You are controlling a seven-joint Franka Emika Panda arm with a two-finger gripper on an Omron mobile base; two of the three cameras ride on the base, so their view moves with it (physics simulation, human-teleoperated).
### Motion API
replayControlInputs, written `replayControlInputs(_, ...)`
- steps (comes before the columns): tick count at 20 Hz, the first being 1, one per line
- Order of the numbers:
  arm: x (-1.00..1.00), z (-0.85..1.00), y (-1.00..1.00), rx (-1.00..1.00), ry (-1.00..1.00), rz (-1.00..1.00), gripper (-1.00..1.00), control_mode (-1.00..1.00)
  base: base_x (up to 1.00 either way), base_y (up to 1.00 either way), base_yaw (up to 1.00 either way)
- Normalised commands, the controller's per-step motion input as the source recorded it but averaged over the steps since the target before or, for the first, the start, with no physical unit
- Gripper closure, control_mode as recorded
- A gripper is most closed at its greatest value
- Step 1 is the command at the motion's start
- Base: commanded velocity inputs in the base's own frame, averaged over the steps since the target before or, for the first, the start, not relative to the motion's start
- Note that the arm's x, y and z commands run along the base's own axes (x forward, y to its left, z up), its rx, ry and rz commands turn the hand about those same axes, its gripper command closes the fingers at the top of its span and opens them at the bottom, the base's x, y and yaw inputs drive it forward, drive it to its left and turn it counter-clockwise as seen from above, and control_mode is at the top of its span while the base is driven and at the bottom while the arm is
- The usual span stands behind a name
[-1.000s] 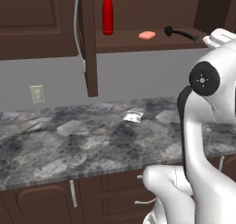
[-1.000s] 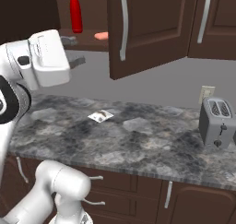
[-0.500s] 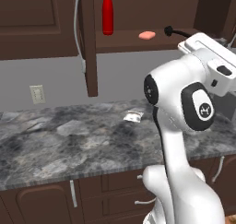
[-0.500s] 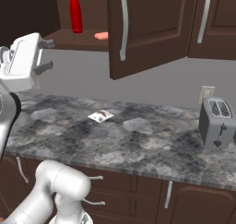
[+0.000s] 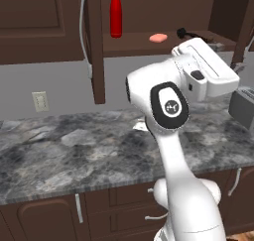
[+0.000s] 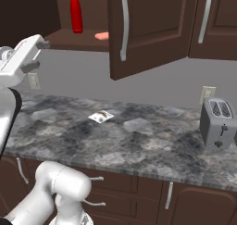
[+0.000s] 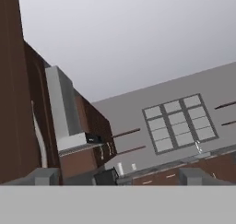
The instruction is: Pick the bar soap and dish brush from the cabinet and place them on the counter.
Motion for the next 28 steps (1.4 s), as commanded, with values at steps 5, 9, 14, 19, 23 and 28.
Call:
replayControlInputs(5, 0.60, -0.06, -0.02, 0.07, 0.04, -0.07, -1.00, -1.00, 0.00, 0.00, 0.00)
replayControlInputs(9, 0.48, 0.00, -0.07, 0.12, 0.08, 0.02, -1.00, -1.00, 0.00, 0.00, 0.00)
replayControlInputs(14, 0.36, 0.00, -0.02, 0.10, 0.09, 0.09, -1.00, -1.00, 0.00, 0.00, 0.00)
replayControlInputs(19, 0.47, -0.04, -0.13, 0.06, 0.03, 0.02, -1.00, -1.00, 0.00, 0.00, 0.00)
replayControlInputs(23, 0.59, -0.11, -0.20, 0.01, 0.00, 0.00, -1.00, -1.00, 0.00, 0.00, 0.00)
replayControlInputs(28, 0.58, -0.15, -0.17, 0.00, 0.01, 0.00, -1.00, -1.00, 0.00, 0.00, 0.00)
